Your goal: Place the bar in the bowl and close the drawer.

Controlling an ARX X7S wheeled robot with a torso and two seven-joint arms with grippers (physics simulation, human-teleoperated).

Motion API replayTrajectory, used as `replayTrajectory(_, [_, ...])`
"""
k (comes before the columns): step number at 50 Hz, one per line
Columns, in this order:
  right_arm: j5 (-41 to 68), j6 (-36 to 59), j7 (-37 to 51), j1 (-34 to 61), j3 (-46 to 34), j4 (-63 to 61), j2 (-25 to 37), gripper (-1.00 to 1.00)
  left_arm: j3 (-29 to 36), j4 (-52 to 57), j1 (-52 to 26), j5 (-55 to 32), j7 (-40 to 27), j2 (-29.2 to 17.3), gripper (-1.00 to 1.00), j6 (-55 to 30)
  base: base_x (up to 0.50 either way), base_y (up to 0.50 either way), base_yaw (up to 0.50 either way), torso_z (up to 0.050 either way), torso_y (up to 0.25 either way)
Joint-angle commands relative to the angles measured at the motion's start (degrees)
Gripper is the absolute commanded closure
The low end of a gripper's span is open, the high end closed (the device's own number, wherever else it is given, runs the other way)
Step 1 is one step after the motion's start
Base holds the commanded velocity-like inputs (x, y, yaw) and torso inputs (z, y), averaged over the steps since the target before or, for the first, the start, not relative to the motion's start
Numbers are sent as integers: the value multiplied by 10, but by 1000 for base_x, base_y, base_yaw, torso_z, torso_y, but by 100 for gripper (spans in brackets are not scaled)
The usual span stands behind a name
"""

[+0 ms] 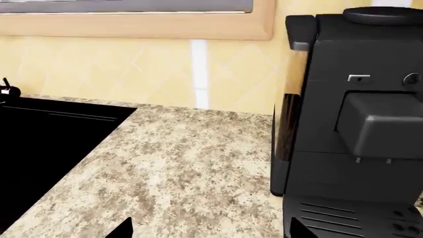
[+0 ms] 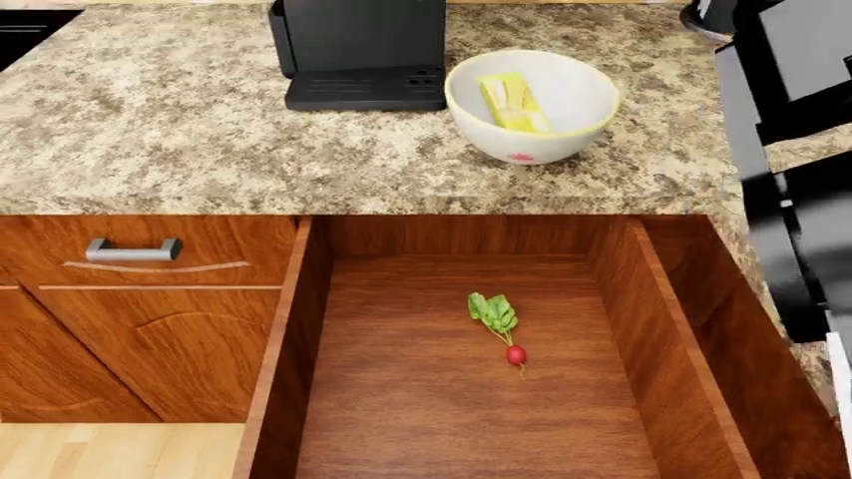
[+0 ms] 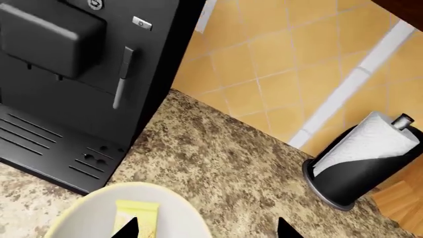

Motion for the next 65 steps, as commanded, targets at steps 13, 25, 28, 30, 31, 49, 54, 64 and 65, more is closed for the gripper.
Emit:
replayTrajectory(13, [-96,93,-70,35,106,-59,33,-100,-65,156,48,-106,-100,-69,-100,-97,0,0,0,0,250])
replayTrajectory(25, [-45,392,-47,-99,179,-530,165,-100,-155,331,114,-267,-219,-142,-100,-163,0,0,0,0,250])
replayTrajectory(28, [1,443,-5,-132,208,-625,195,-100,-174,380,140,-309,-247,-161,-100,-167,0,0,0,0,250])
replayTrajectory(30, [173,443,158,-134,206,-649,248,-100,-187,405,155,-336,-264,-173,-100,-167,0,0,0,0,250])
replayTrajectory(31, [259,443,239,-135,204,-658,270,-100,-193,414,161,-349,-272,-179,-100,-167,0,0,0,0,250])
replayTrajectory(49, [666,435,521,-60,88,-661,343,-100,-213,436,162,-412,-319,-203,-100,-171,0,397,0,0,42])
replayTrajectory(54, [683,429,533,-47,66,-655,347,-100,-211,436,159,-415,-319,-203,-100,-172,1,500,0,0,0])
replayTrajectory(64, [705,421,545,-33,39,-651,357,-100,-208,435,157,-417,-319,-201,-100,-171,0,500,0,0,0])
replayTrajectory(65, [706,420,545,-32,37,-651,357,-100,-208,434,157,-416,-318,-201,-100,-171,0,500,0,0,0])
